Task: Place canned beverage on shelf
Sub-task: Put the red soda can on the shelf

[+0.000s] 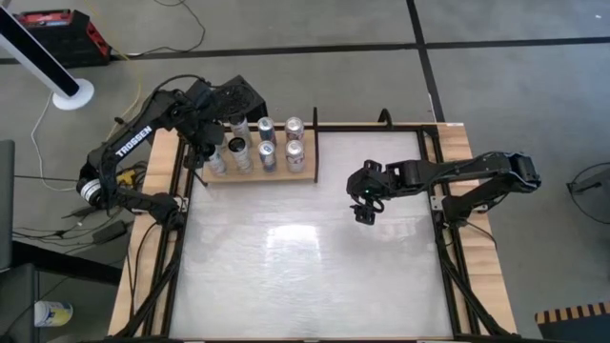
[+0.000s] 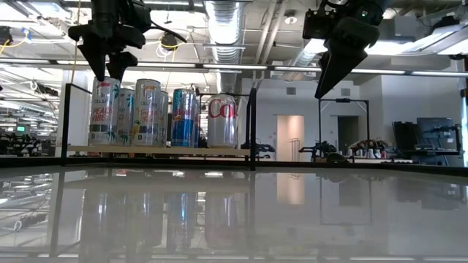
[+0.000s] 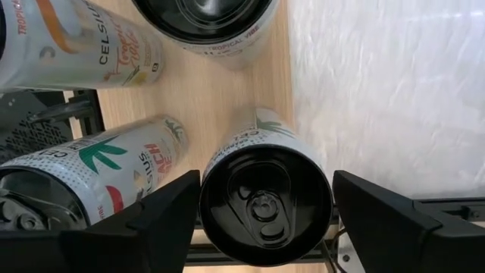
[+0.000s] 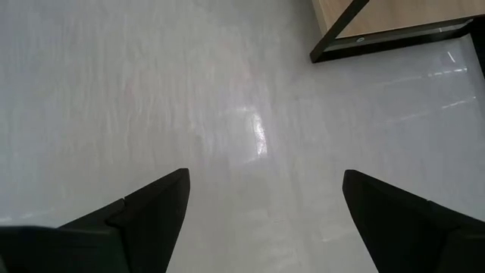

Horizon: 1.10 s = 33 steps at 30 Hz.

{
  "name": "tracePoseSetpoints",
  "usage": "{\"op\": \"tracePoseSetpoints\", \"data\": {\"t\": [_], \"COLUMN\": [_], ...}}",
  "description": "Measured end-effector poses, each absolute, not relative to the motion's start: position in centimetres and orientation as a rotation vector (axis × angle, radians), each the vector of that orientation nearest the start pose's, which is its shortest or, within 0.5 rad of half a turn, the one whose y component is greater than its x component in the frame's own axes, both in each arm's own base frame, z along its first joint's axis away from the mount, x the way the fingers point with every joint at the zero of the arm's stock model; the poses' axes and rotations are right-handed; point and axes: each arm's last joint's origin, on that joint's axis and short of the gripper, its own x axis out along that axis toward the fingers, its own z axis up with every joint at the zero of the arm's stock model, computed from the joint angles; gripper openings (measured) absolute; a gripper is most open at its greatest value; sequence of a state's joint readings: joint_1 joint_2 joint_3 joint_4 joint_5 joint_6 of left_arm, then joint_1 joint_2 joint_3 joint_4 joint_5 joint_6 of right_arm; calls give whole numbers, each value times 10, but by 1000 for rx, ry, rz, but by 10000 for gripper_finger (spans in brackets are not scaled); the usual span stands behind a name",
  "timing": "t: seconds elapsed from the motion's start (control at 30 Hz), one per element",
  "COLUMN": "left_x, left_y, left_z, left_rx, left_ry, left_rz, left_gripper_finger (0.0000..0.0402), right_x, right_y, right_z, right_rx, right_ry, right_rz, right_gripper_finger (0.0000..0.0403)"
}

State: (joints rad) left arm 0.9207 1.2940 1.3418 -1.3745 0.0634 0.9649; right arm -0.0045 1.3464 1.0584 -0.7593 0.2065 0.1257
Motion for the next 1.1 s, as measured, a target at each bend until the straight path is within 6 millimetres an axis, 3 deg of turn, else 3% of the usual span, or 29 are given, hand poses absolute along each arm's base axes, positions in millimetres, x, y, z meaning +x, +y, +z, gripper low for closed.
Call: {"op": "tracePoseSetpoints", "data": {"t": [1.1], "left_x": [136], "left_y": [169], "left_z": [337], "left_rx": [237], "left_ry": [1364], "left_rz": [102], "left_gripper_finger": [279], "right_x": [261], "right_y": [-7], "right_z": [266], "right_rx": [13], "right_ry": [1029], "right_rz": [-258], "right_gripper_finger": [373]}}
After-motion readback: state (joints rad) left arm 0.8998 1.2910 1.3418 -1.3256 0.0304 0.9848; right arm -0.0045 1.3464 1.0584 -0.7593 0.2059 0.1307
